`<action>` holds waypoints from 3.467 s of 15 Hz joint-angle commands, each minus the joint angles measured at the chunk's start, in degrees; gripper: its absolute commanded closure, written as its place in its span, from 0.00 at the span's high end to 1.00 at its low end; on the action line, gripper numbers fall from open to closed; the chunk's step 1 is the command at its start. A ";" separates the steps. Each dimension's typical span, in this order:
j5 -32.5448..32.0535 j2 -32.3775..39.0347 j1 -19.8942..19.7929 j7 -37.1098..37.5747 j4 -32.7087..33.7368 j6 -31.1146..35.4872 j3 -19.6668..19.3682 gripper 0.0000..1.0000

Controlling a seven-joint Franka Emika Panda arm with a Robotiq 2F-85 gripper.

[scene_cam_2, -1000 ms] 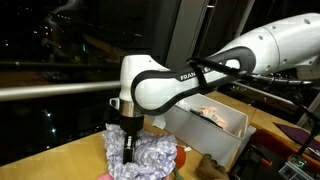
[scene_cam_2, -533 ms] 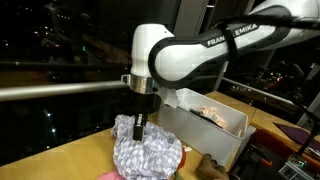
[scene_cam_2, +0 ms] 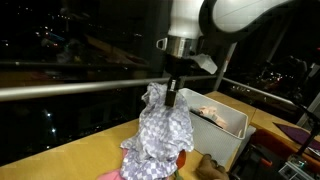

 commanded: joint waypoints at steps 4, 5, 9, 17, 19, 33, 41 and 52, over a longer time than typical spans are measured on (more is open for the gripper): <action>-2.17 -21.90 -4.82 3.75 -15.34 -2.94 -0.68 0.00; -2.43 -24.33 -5.70 3.70 -15.49 -5.10 -0.75 0.00; -3.52 -33.00 -9.41 2.05 -13.23 -16.02 -1.28 0.00; -5.94 -39.96 -15.83 -7.27 4.83 -35.73 -5.03 0.00; -5.18 -37.67 -16.76 -11.79 13.06 -39.46 -6.57 0.00; 2.08 -21.57 -16.91 -19.10 6.13 -20.20 -6.13 0.00; 4.44 -14.56 -20.48 -27.55 -1.30 -9.73 -6.21 0.00; 4.78 -14.57 -18.61 -28.01 -4.93 -10.19 -2.99 0.61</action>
